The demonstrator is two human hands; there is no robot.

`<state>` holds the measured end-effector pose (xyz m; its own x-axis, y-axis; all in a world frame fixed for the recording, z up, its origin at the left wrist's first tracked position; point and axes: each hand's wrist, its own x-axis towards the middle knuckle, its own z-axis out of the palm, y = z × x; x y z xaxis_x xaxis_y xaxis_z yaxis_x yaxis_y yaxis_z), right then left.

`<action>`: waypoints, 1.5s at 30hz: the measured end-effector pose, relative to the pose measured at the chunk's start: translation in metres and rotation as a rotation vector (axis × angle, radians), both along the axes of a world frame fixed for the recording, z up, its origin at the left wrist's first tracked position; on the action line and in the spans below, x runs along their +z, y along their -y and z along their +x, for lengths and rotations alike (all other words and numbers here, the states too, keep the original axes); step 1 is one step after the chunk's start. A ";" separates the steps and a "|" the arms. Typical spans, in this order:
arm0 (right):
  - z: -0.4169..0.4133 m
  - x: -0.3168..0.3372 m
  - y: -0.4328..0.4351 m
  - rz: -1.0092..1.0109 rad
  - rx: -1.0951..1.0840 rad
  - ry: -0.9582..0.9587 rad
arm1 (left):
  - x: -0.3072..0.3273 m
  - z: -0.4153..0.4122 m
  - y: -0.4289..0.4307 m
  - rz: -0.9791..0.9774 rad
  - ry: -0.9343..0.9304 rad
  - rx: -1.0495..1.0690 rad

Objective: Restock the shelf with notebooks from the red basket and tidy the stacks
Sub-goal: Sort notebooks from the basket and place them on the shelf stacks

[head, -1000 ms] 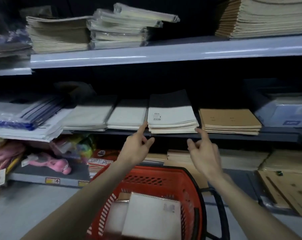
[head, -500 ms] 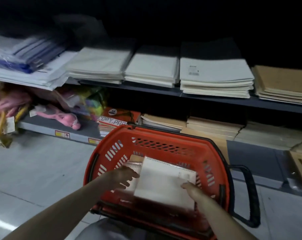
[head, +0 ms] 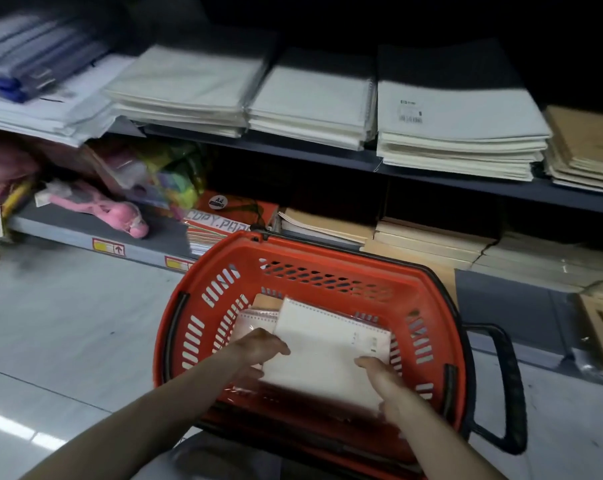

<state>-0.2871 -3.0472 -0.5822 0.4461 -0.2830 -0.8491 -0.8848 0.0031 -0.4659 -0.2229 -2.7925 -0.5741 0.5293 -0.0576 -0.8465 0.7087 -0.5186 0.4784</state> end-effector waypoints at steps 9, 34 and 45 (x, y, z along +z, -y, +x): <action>-0.012 0.012 -0.013 0.004 -0.029 0.101 | 0.008 -0.001 -0.029 0.040 0.028 0.006; 0.034 0.313 -0.090 0.417 -0.334 0.891 | 0.322 0.003 -0.080 -0.882 0.611 0.845; 0.104 0.346 -0.191 0.711 -0.329 0.699 | 0.360 0.026 -0.069 -0.577 0.598 0.381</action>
<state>-0.1834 -2.8565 -0.2364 0.8929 -0.0164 -0.4499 -0.3250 0.6680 -0.6695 -0.1971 -2.7235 -0.2145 0.9405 -0.1177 -0.3188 0.3331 0.1333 0.9334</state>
